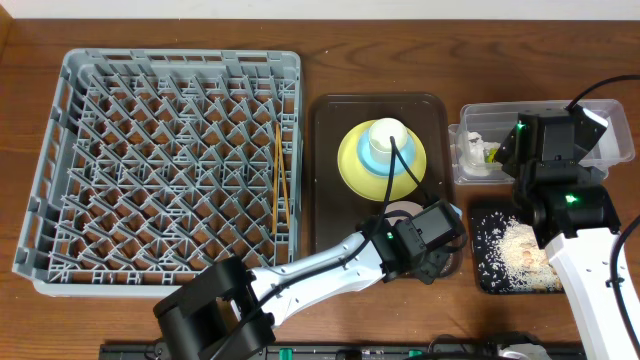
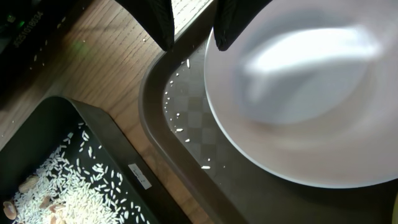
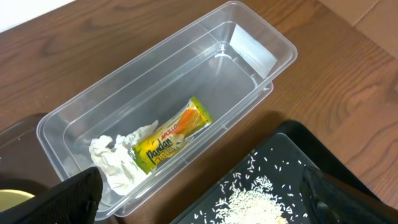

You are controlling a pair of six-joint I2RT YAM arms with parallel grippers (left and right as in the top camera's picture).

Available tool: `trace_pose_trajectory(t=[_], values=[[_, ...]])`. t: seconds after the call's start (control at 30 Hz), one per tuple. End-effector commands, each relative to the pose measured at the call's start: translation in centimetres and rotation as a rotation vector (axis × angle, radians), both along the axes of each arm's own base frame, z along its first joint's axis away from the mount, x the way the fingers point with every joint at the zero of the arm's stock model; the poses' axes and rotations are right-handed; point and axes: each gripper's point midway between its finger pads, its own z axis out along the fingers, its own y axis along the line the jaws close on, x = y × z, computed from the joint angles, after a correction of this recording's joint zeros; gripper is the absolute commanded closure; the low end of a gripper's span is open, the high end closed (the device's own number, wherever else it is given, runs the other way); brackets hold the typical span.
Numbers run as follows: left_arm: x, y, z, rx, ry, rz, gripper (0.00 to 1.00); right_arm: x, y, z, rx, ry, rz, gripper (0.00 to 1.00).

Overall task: Sort waste into correct bins and load items into the dishwasher rack
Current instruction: 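Lift the pink bowl off the brown tray with the left gripper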

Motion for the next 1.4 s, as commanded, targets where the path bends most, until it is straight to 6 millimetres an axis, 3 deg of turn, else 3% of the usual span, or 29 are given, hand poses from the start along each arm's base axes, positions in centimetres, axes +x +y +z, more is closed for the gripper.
trace_pose_trajectory(t=[0.0,0.2,0.5,0.7,0.87,1.07,1.27,1.37], values=[[0.1,0.1,-0.6,0.017,-0.014,-0.011,0.75,-0.1,-0.3,0.7,0.0,-0.024,-0.022,0.01],[0.1,0.1,-0.8,0.02,-0.014,-0.014,0.74,-0.1,-0.3,0.7,-0.001,-0.024,-0.023,0.01],[0.1,0.0,-3.5,0.061,0.004,-0.018,0.74,-0.1,-0.3,0.7,-0.001,-0.024,-0.023,0.01],[0.2,0.0,-3.6,0.062,0.004,-0.017,0.74,-0.1,-0.3,0.7,-0.001,-0.024,-0.023,0.01],[0.2,0.0,-3.6,0.062,0.005,-0.018,0.86,-0.1,-0.3,0.7,-0.001,-0.024,-0.023,0.01],[0.2,0.0,-3.6,0.062,0.006,-0.017,0.92,-0.1,-0.3,0.7,-0.001,-0.024,-0.023,0.01],[0.2,-0.1,-2.3,0.04,-0.005,-0.016,0.94,-0.1,-0.3,0.7,-0.001,-0.024,-0.023,0.01],[0.2,0.0,-0.1,0.002,-0.02,-0.008,0.94,-0.1,-0.3,0.7,-0.001,-0.024,-0.023,0.01]])
